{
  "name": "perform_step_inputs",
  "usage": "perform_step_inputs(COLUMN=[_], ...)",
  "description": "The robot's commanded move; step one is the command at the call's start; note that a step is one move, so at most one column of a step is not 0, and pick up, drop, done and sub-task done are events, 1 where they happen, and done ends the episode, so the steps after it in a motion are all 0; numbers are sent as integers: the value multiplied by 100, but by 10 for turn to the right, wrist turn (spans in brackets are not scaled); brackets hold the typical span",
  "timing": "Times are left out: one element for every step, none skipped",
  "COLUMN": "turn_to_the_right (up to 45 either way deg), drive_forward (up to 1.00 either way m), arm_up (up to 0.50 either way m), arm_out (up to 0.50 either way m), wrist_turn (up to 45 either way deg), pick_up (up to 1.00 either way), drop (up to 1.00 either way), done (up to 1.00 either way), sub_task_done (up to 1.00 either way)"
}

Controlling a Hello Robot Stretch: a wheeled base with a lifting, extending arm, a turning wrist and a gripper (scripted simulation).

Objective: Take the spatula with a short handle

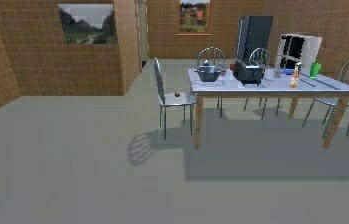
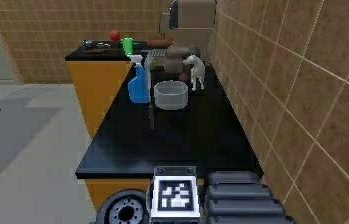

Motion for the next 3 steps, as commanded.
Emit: perform_step_inputs(turn_to_the_right=[0, 0, 0], drive_forward=[0, 0, 0], arm_up=[0, 0, 0], arm_out=[34, 0, 0], wrist_turn=[0, 450, 450], pick_up=[0, 0, 0], drop=[0, 0, 0], done=[0, 0, 0], sub_task_done=[0, 0, 0])
